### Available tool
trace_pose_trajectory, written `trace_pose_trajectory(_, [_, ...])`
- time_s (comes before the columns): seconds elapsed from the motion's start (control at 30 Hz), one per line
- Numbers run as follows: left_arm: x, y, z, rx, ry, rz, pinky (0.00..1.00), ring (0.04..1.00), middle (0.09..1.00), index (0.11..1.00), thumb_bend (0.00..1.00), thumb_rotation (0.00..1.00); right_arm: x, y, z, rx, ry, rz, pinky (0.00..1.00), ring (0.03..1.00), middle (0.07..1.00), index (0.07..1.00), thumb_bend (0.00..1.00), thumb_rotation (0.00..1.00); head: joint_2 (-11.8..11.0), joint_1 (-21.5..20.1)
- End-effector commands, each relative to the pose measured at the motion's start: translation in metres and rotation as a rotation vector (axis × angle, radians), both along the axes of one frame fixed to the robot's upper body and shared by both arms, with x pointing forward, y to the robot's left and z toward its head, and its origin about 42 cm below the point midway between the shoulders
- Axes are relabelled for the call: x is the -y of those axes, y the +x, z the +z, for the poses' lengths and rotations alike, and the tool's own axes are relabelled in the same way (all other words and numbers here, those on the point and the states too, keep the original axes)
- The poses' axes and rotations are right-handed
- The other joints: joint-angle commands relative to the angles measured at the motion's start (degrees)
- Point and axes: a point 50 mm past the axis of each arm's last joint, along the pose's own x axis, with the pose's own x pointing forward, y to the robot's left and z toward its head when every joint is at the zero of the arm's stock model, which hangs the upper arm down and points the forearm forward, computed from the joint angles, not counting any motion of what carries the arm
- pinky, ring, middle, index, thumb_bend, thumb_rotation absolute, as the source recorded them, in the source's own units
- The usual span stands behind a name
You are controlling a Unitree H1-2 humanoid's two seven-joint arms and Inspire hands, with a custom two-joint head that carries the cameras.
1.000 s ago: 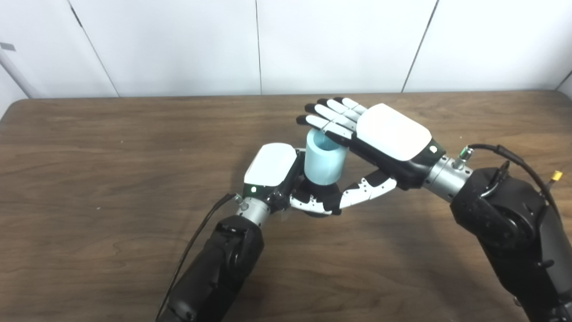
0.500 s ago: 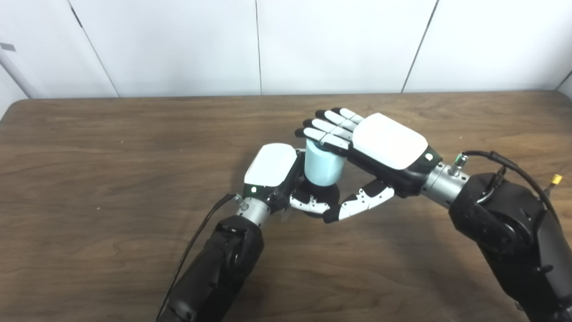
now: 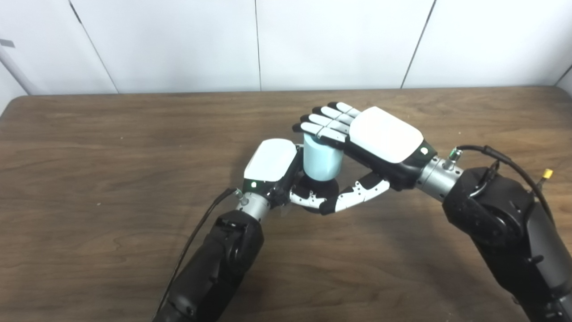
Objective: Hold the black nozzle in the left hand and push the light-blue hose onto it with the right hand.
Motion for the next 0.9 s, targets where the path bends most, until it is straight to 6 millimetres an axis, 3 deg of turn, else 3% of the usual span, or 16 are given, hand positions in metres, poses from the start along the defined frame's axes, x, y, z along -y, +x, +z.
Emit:
trace_pose_trajectory(0.0, [0.000, -0.001, 0.000, -0.013, 0.046, -0.011, 0.40, 0.524, 0.487, 0.485, 0.52, 0.00, 0.006, 0.001, -0.027, -0.120, -0.101, -0.020, 0.98, 0.952, 0.937, 0.899, 0.66, 0.97, 0.16, -0.05])
trace_pose_trajectory(0.7, [-0.001, 0.000, 0.001, 0.001, 0.063, -0.013, 0.38, 0.510, 0.455, 0.494, 0.53, 0.00, 0.021, -0.018, -0.054, -0.215, -0.126, -0.070, 1.00, 0.968, 0.940, 0.914, 0.66, 0.98, 0.47, -0.62])
trace_pose_trajectory(0.87, [-0.001, -0.001, 0.001, 0.002, 0.063, -0.013, 0.38, 0.518, 0.462, 0.492, 0.53, 0.00, 0.020, -0.018, -0.046, -0.187, -0.103, -0.069, 1.00, 0.977, 0.953, 0.921, 0.66, 0.98, 0.49, -0.53])
